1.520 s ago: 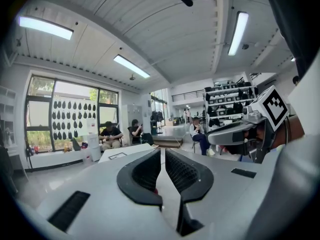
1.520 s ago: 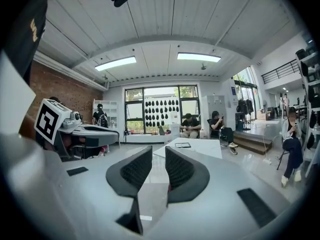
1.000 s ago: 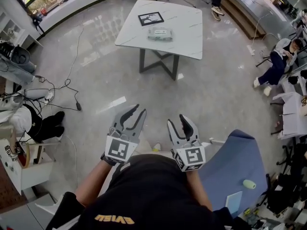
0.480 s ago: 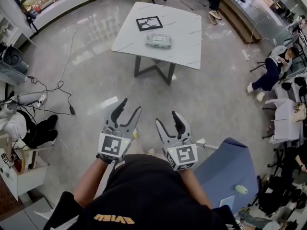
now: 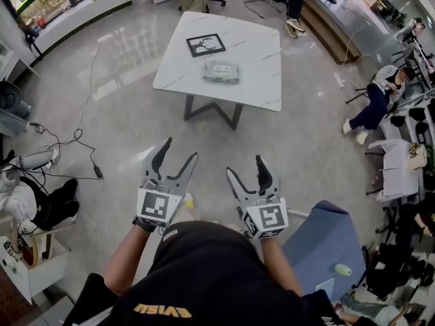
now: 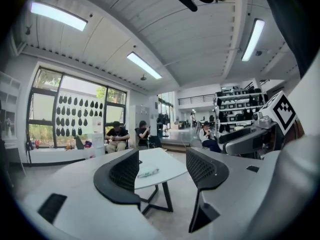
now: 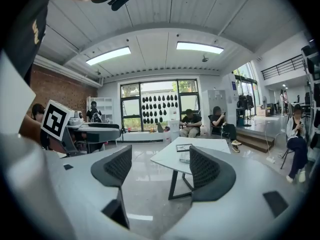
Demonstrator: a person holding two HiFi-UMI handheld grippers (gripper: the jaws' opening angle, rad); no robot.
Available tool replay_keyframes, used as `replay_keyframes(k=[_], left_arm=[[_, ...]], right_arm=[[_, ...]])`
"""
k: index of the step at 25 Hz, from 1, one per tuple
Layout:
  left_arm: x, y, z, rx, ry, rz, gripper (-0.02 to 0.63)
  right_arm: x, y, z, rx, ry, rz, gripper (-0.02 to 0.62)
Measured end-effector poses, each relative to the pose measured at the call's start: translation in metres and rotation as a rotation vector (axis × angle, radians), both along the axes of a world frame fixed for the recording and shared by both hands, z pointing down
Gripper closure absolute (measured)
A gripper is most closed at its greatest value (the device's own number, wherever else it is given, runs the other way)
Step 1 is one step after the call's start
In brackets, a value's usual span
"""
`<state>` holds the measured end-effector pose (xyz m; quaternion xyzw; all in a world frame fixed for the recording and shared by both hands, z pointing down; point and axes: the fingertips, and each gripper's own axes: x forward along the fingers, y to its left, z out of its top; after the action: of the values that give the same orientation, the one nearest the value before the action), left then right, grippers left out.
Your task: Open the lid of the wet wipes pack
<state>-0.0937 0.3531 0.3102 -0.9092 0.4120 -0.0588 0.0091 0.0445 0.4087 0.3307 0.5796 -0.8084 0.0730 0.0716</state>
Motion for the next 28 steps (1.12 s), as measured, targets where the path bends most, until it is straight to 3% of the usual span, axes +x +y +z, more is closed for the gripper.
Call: replay_keyframes(k=[5,8,18,28], left_arm=[[-0.028,-0.029,0.007,0.016,-0.028,-0.011,0.232],[-0.046,-0.048,0.005,0.008,0.011,-0.037,0.232],[-0.096,-0.076,0.016,0.018,0.000,-0.031,0.225],[-0.101,-0.102,0.036,-0.025,0.008,-0.003,0.227]], right_arm=[[-0.002,-0.023,-0.004,0.032,0.033,0.034,0.236],[0.002,-0.042,-0.007,0.032,0.047,0.073,0.236],[-0.009,-0.070,-0.009,0.029,0.110,0.162,0.239],[-0.008,-0.088,0.013,-0.032,0.112,0.213,0.253]])
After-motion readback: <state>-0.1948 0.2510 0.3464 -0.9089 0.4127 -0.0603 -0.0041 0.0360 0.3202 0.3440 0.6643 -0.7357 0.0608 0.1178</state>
